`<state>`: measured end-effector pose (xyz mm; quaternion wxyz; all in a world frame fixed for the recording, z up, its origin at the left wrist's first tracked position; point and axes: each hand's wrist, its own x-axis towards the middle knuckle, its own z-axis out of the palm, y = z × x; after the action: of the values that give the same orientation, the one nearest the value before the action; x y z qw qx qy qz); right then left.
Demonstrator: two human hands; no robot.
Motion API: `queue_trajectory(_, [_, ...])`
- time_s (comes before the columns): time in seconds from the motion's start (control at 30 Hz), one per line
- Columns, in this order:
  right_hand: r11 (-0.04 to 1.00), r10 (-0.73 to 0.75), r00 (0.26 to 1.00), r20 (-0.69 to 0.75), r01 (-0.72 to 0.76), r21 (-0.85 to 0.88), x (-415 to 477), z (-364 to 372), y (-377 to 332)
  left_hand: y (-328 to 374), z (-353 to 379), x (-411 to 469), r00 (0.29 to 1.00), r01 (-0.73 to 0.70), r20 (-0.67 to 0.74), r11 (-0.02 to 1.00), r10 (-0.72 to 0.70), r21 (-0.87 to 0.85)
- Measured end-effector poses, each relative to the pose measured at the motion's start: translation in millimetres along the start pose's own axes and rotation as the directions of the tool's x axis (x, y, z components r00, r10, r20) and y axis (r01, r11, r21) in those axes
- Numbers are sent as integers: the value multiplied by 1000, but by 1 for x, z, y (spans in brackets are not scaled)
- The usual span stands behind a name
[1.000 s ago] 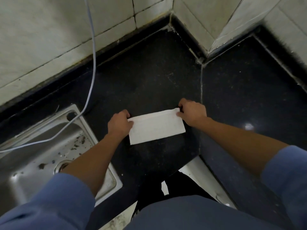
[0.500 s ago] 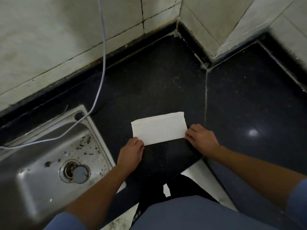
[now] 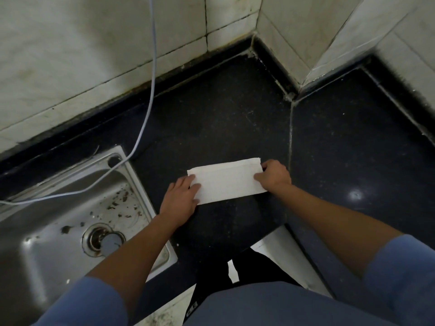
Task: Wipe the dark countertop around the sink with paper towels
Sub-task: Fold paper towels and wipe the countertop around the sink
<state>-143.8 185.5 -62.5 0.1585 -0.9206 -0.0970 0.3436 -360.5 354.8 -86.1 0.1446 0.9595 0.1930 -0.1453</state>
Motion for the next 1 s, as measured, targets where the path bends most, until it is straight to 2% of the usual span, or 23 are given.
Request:
queue_trajectory(0.07, [969, 58, 997, 41, -66, 239, 0, -9, -4, -1, -1, -5, 998, 28, -53, 998, -30, -50])
queue_trajectory(0.13, [885, 77, 992, 103, -116, 451, -8, -18, -13, -4, -2, -11, 988, 75, -122, 991, -89, -113])
queue_trajectory(0.23, [867, -9, 985, 172, -78, 493, -25, -17, -40, -16, -5, -25, 969, 158, -164, 975, -183, -156])
queue_trajectory(0.37, [938, -152, 967, 204, 75, 339, -36, 20, -77, -32, -6, -47, 946, 238, -175, 952, -272, -192])
queue_trajectory(0.47, [972, -174, 947, 270, 121, 203, -35, 57, -93, -36, -6, -59, 934, 278, -164, 935, -316, -219])
queue_trajectory(0.63, [974, -213, 941, 263, 224, -12, -33, 99, -101, -37, -2, -70, 925, 311, -144, 919, -351, -243])
queue_trajectory(0.67, [969, -234, 937, 260, 247, -18, -33, 101, -100, -36, -2, -70, 928, 304, -142, 921, -343, -244])
queue_trajectory(0.77, [954, -299, 918, 259, 283, 100, -35, 89, -92, -29, -6, -58, 940, 261, -162, 937, -302, -233])
queue_trajectory(0.83, [907, -418, 892, 171, 421, 15, -36, 71, -76, -19, -12, -45, 952, 209, -177, 954, -248, -213])
queue_trajectory(0.9, [784, -584, 807, 82, 588, -201, -36, 54, -56, -6, -17, -29, 970, 135, -176, 973, -169, -187])
queue_trajectory(0.93, [701, -661, 747, 75, 650, -293, -36, 47, -48, 1, -19, -21, 980, 97, -156, 982, -123, -162])
queue_trajectory(1.0, [552, -733, 657, 175, 725, -411, -30, 42, -35, 12, -18, -5, 997, 26, -72, 997, -32, -78])
